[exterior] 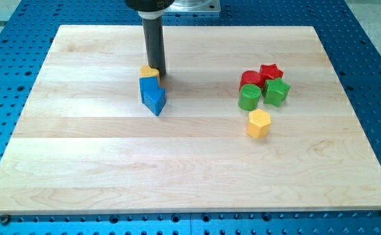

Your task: Place the yellow hexagon right to the blue cube

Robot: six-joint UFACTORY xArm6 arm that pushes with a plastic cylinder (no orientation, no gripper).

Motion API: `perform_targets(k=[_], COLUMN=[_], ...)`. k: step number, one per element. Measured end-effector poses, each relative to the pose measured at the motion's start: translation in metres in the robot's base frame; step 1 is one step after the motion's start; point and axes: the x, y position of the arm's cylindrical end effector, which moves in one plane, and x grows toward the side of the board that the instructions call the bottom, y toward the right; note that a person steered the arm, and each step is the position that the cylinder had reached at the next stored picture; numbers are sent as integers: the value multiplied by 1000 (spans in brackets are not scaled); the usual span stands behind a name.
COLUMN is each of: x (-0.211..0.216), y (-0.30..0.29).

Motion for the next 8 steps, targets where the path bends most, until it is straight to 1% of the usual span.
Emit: perform_targets(k=[1,2,3,4,5,6,7,8], x=[-6,25,93,112,117,183,197,152], y=[38,126,153,153,112,132,212,207])
